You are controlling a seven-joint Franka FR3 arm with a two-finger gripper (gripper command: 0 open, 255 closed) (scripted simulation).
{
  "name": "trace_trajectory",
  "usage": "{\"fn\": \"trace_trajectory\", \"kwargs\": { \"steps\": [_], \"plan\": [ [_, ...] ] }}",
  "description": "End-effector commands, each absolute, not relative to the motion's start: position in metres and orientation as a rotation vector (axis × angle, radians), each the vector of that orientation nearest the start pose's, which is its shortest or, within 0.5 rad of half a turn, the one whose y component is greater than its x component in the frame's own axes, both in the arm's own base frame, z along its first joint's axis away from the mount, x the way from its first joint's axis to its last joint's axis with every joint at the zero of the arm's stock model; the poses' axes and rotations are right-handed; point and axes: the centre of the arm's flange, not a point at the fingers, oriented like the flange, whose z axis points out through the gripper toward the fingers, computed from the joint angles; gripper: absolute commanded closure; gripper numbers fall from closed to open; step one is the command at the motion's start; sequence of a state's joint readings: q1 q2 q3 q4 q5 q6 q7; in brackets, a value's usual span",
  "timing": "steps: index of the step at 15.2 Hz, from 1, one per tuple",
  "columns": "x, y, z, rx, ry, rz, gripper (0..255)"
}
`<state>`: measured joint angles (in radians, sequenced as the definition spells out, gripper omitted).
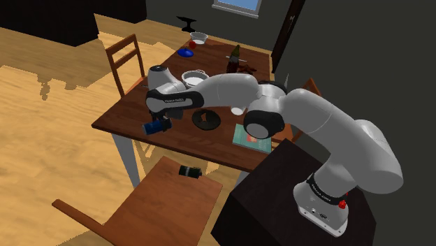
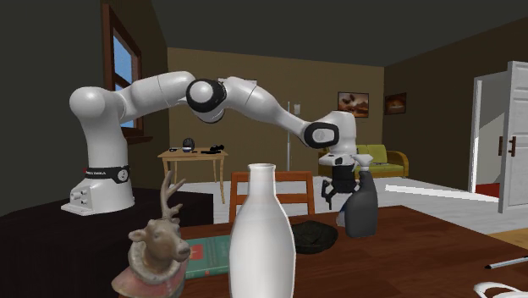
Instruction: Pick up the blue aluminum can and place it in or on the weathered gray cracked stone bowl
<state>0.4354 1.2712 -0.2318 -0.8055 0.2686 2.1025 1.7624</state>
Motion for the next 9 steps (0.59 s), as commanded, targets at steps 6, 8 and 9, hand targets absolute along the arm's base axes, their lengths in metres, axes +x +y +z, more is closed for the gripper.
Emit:
{"fn": "trace_trajectory", "kwargs": {
  "steps": [6, 8, 9],
  "plan": [
    [0.7475, 0.2596, 0.1258, -2.260, 2.148, 0.013, 0],
    [0.7481, 0.2611, 0.1249, -2.260, 2.148, 0.013, 255],
    [0.7483, 0.2608, 0.1251, -2.260, 2.148, 0.013, 255]
  ]
}}
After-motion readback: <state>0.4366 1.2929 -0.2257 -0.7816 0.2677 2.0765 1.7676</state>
